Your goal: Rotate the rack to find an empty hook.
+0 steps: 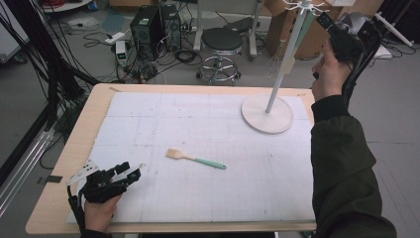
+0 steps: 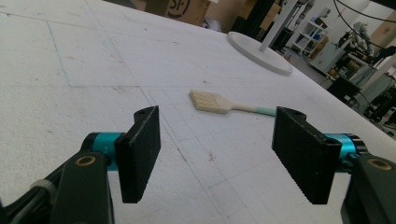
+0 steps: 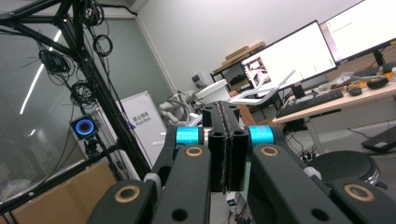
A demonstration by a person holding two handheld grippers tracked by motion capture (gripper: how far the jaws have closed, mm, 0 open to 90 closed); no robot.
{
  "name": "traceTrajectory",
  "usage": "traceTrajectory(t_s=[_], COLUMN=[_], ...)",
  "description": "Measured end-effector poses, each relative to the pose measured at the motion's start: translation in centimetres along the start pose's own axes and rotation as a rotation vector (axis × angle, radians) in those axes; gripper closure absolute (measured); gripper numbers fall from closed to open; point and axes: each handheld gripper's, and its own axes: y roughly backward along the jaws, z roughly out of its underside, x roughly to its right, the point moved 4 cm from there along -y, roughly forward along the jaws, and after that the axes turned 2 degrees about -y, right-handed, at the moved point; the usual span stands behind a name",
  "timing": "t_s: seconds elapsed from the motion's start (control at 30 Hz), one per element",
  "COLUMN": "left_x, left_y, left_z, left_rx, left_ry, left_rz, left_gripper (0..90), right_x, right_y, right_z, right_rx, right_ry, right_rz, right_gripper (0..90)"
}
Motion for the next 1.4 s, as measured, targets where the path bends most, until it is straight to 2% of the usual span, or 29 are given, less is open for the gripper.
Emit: traceTrajectory(t_s=[0.27, 0.5, 0.93, 1.3, 1.4], left_x=[0.0, 0.2, 0.3, 0.4, 0.4], left_y=[0.1, 0.1, 0.1, 0.0, 0.0], left_z=[0.0, 0.0, 0.1, 0.1, 0.1], left_rx=[0.004, -0.005, -0.004, -0.008, -0.011], left_ry=[0.005, -0.01, -0.017, -0.02, -0.022], left_rz=[0.012, 0.015, 0.026, 0.017, 0.016], left_gripper=[33.2, 33.2, 33.3, 33.3, 33.2], right_x=[-0.3, -0.5, -1.5, -0.3, -0.1], right_y=[-0.5, -0.9, -2.0, -0.7, -0.6], right_z=[0.5, 0.7, 1.4, 1.5, 1.8], right_rx=[-0.003, 0.001, -0.006, -0.003, -0.012], right_ry=[-0.001, -0.005, -0.008, -0.011, 0.004], right_rz=[0.001, 0.009, -0.001, 0.015, 0.015], right_gripper=[90.0, 90.0, 90.0, 90.0, 90.0])
